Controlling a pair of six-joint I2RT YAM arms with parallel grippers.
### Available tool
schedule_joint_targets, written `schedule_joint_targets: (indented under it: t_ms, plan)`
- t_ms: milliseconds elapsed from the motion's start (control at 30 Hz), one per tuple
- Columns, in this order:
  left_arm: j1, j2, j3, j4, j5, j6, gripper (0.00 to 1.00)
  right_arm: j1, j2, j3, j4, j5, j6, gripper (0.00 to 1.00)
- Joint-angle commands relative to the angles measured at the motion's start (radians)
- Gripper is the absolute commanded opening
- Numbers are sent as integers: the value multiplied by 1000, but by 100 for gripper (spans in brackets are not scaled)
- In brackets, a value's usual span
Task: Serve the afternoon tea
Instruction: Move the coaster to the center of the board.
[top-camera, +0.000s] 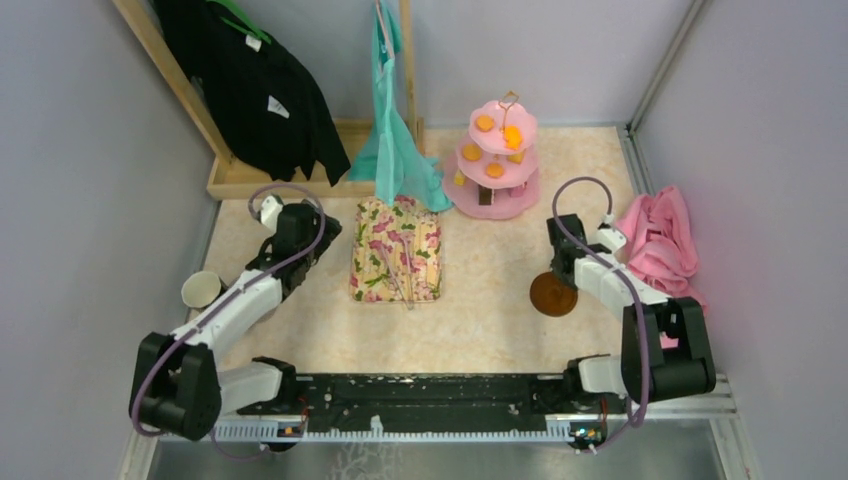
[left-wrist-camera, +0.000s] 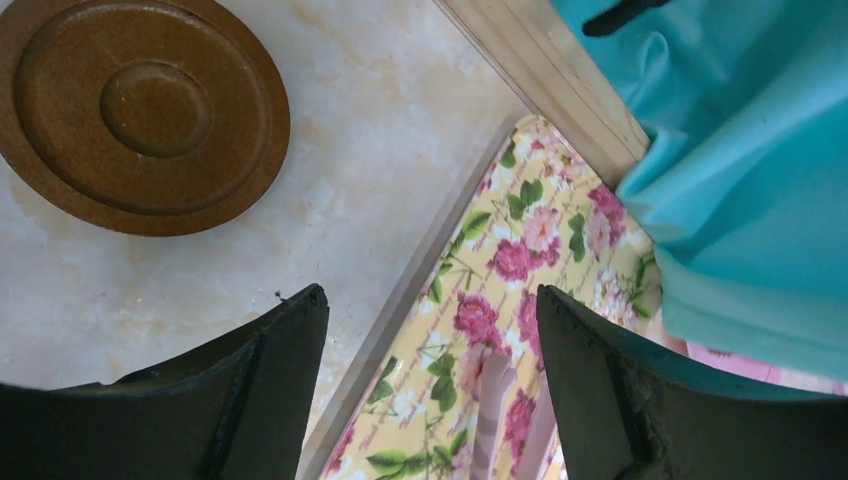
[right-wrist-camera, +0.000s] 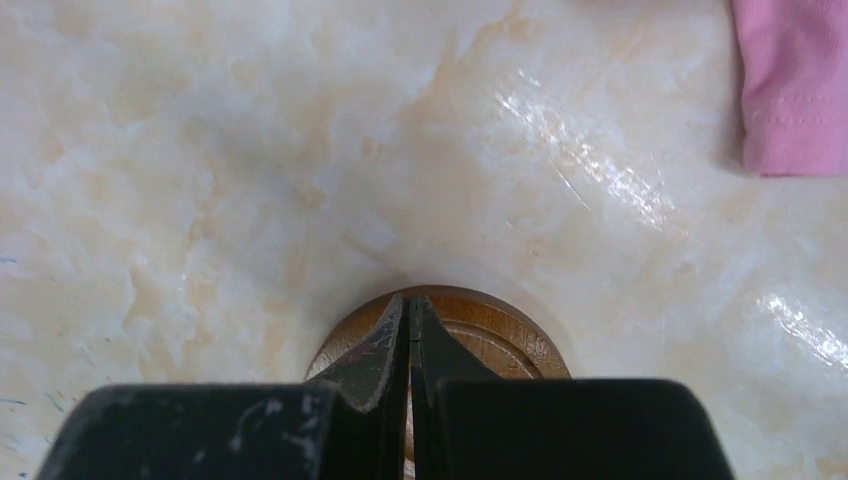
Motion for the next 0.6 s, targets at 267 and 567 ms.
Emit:
schedule_joint_targets:
  t_ms: [267,567]
  plan:
    - [69,236,124,-128,-112,-447,74,-29,16,70,140,-26,-98,2]
    - [72,253,180,-246,-243,-585,51,-28,0,69,186,-40,-153,4]
